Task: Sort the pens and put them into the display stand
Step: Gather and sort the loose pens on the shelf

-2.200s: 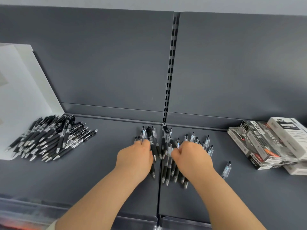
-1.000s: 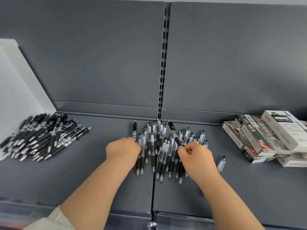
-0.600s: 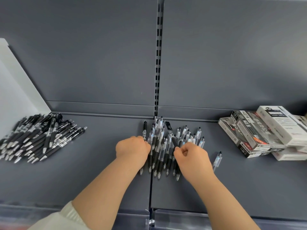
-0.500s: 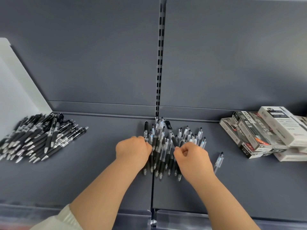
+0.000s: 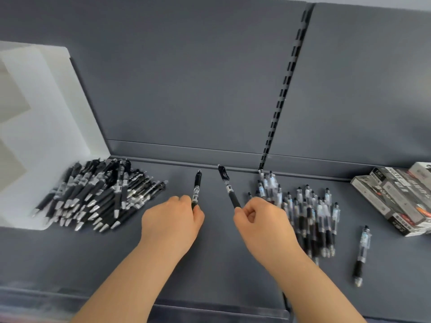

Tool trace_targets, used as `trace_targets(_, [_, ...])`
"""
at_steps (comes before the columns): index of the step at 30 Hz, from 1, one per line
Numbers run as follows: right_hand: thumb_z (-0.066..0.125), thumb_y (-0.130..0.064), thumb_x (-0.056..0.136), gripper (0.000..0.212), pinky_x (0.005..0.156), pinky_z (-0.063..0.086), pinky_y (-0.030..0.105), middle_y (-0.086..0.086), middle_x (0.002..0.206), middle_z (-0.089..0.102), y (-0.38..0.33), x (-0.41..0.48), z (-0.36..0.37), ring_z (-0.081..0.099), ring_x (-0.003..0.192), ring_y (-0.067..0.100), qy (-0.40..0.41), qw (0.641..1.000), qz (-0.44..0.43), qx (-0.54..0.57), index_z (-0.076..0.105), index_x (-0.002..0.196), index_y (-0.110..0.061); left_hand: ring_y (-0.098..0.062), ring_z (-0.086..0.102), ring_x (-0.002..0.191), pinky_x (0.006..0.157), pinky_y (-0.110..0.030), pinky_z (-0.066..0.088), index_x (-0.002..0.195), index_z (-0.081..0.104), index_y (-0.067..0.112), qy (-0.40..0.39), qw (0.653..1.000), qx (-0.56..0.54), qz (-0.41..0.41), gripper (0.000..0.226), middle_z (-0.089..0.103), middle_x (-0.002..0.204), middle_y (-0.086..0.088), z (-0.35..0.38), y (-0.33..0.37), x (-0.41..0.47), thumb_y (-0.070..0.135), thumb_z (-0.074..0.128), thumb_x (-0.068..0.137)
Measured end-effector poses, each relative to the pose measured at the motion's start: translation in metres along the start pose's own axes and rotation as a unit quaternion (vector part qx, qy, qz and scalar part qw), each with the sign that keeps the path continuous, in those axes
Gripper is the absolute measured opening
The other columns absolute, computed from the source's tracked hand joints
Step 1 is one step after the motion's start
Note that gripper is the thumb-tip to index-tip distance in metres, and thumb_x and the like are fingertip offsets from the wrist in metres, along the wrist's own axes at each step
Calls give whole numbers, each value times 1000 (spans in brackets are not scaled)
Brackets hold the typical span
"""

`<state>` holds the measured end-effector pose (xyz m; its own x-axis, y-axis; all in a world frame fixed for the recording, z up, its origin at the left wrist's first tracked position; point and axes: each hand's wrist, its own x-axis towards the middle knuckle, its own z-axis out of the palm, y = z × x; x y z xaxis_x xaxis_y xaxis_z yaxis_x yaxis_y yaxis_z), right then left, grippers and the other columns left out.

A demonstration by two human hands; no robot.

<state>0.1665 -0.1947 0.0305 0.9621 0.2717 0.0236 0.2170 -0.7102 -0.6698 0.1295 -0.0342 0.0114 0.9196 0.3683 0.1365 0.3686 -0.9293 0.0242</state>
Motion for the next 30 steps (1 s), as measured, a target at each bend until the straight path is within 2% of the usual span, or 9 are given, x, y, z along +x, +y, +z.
trace_targets(2, [50, -37, 91, 30, 52, 37, 28, -6, 56, 49, -26, 0, 23, 43, 52, 14, -6, 1000, -5, -13, 43, 66, -20, -16, 56, 72, 48, -25, 26, 86, 46, 22, 11, 1000, 13, -2, 30, 52, 83, 6, -9, -32, 1, 42, 27, 96])
trace_targets(7, [48, -38, 91, 28, 52, 37, 26, -6, 59, 49, -89, 2, 82, 42, 53, 14, -36, 999, -15, -29, 44, 69, -21, -14, 48, 64, 44, -25, 24, 88, 45, 23, 20, 1000, 19, -5, 30, 47, 81, 7, -25, -111, 5, 44, 24, 97])
trace_targets(10, [47, -37, 92, 27, 54, 41, 27, -5, 62, 52, -123, 6, 113, 46, 56, 15, -34, 999, -27, -24, 45, 71, -20, -13, 46, 67, 48, -26, 28, 95, 48, 23, 35, 999, 17, -6, 31, 44, 82, 8, -28, -147, 9, 43, 25, 97])
trace_targets(12, [47, -37, 92, 26, 58, 45, 29, -3, 68, 57, -144, 9, 132, 52, 62, 18, -29, 999, -33, -19, 50, 76, -18, -15, 49, 70, 53, -27, 31, 98, 47, 22, 31, 999, 2, -5, 29, 40, 84, 7, -26, -165, 13, 42, 27, 97])
trace_targets(15, [46, -43, 93, 29, 64, 49, 30, -3, 74, 60, -166, 14, 157, 59, 71, 18, -32, 998, -36, -34, 52, 80, -18, -15, 49, 69, 49, -26, 28, 100, 45, 21, 37, 999, -10, 1, 30, 39, 87, 6, -22, -185, 23, 43, 26, 98])
trace_targets(19, [47, -50, 92, 33, 60, 47, 29, -5, 72, 59, -174, 12, 176, 58, 69, 16, -13, 999, -10, -39, 51, 78, -21, -19, 56, 72, 52, -28, 29, 102, 49, 16, 59, 998, -31, 23, 36, 47, 91, 3, -13, -203, 34, 43, 25, 99])
trace_targets(24, [46, -48, 93, 32, 61, 48, 30, -7, 67, 57, -172, 6, 185, 56, 68, 17, 23, 999, 14, -35, 52, 76, -21, -16, 46, 64, 51, -27, 30, 97, 45, 20, 68, 995, -42, 56, 28, 42, 85, 6, -9, -217, 30, 40, 24, 99])
trace_targets(27, [47, -44, 93, 31, 59, 47, 29, -6, 61, 54, -173, 4, 182, 52, 61, 15, 41, 999, 17, -19, 52, 73, -21, -16, 38, 49, 40, -23, 15, 80, 45, 19, 103, 990, -71, 68, 20, 48, 72, 4, -6, -225, 24, 34, 43, 93])
trace_targets(30, [48, -42, 92, 30, 58, 47, 30, -6, 59, 54, -170, -1, 177, 51, 58, 15, 32, 999, 17, -7, 53, 72, -20, -15, 32, 39, 40, -17, 6, 70, 48, 17, 104, 989, -76, 71, 20, 44, 61, 5, -4, -230, 17, 28, 55, 86])
